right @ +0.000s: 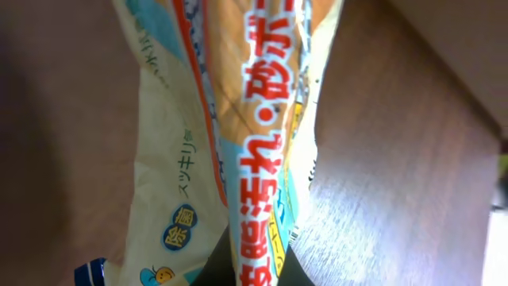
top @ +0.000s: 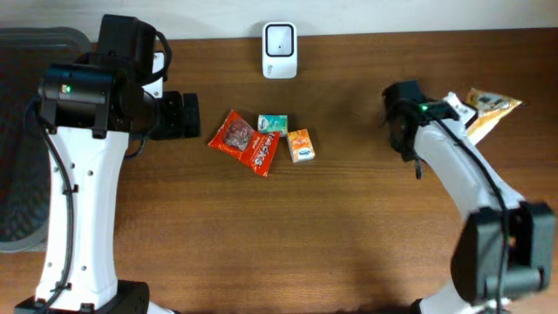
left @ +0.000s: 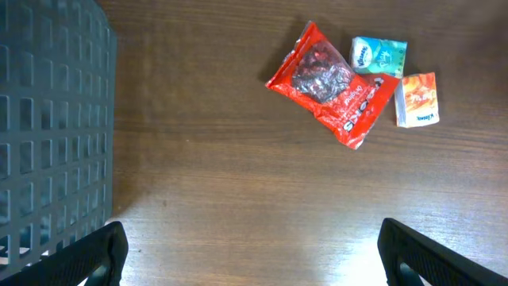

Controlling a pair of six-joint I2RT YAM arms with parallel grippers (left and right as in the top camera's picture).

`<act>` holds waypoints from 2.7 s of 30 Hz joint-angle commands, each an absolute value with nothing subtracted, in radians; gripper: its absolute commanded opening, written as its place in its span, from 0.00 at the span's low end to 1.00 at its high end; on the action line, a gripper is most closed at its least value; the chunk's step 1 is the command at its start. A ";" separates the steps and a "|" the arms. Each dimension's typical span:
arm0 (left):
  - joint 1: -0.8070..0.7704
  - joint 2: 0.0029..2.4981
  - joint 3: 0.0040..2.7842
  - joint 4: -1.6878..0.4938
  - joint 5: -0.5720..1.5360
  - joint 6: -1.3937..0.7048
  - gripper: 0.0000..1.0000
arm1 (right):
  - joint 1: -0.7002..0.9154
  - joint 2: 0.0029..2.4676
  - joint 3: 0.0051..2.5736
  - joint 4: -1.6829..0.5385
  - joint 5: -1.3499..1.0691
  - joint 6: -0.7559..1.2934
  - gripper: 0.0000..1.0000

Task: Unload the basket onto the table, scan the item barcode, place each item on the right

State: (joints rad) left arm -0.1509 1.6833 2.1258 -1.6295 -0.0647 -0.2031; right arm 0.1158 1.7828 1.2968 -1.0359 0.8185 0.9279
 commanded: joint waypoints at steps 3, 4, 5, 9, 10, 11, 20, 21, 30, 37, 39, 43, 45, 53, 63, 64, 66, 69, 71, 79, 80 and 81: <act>-0.149 1.686 2.128 -1.629 -0.075 -0.212 0.99 | 0.121 1.977 1.275 -1.045 0.840 1.029 0.04; -0.149 1.686 2.128 -1.629 -0.076 -0.212 0.99 | 0.128 1.989 1.275 -1.050 0.831 1.025 0.05; -0.149 1.686 2.128 -1.629 -0.076 -0.212 0.99 | 0.149 1.986 1.280 -1.071 0.825 1.025 0.08; -0.149 1.686 2.128 -1.629 -0.076 -0.212 0.99 | 0.285 1.980 1.424 -1.081 0.780 0.804 0.23; -0.149 1.686 2.128 -1.629 -0.075 -0.212 0.99 | 0.331 1.980 1.451 -1.043 0.726 0.724 0.45; -0.149 1.686 2.128 -1.629 -0.076 -0.212 0.99 | 0.366 1.980 1.454 -0.994 0.657 0.667 0.54; -0.149 1.686 2.128 -1.629 -0.076 -0.212 0.99 | 0.380 1.933 1.576 -1.043 0.549 0.044 0.99; -0.149 1.686 2.128 -1.629 -0.076 -0.212 0.99 | 0.376 1.936 1.558 -1.057 0.549 0.002 0.99; -0.149 1.686 2.128 -1.629 -0.076 -0.212 0.99 | 0.186 1.940 1.276 -0.617 0.522 -0.110 0.99; -0.150 1.686 2.128 -1.629 -0.075 -0.212 0.99 | 0.113 1.932 1.268 -0.621 0.314 0.192 0.07; -0.150 1.686 2.128 -1.629 -0.076 -0.212 0.99 | 0.113 1.910 1.394 -0.737 0.163 0.200 0.04; -0.150 1.686 2.128 -1.629 -0.075 -0.212 0.99 | 0.110 1.891 1.669 -0.825 -0.428 0.189 0.04; -0.150 1.686 2.128 -1.629 -0.075 -0.212 0.99 | 0.111 1.894 1.687 -0.710 -0.878 0.205 0.04; -0.150 1.686 2.128 -1.629 -0.075 -0.212 0.99 | 0.103 1.968 1.617 -0.508 -0.970 0.542 0.04; -0.150 1.686 2.128 -1.629 -0.075 -0.212 0.99 | -0.236 1.972 1.594 -0.896 -0.483 0.279 0.36; -0.147 1.686 2.128 -1.629 -0.076 -0.212 0.99 | -0.237 1.946 1.651 -1.005 -0.367 0.265 0.36; -0.147 1.686 2.128 -1.629 -0.075 -0.212 0.99 | -0.229 1.917 1.727 -1.125 -0.255 0.260 0.38; -0.147 1.686 2.128 -1.629 -0.076 -0.212 0.99 | -0.171 1.916 1.782 -1.213 -0.357 0.189 0.41; -0.147 1.686 2.128 -1.629 -0.075 -0.212 0.99 | -0.094 1.921 1.757 -1.215 -0.354 0.101 0.28; -0.147 1.686 2.128 -1.629 -0.075 -0.212 0.99 | 0.192 1.925 1.182 -0.693 -0.225 0.369 0.25; -0.147 1.686 2.128 -1.629 -0.075 -0.212 0.99 | 0.202 1.925 1.172 -0.702 -0.259 0.369 0.20; -0.147 1.686 2.128 -1.629 -0.075 -0.212 0.99 | 0.213 1.919 1.181 -0.715 -0.328 0.368 0.18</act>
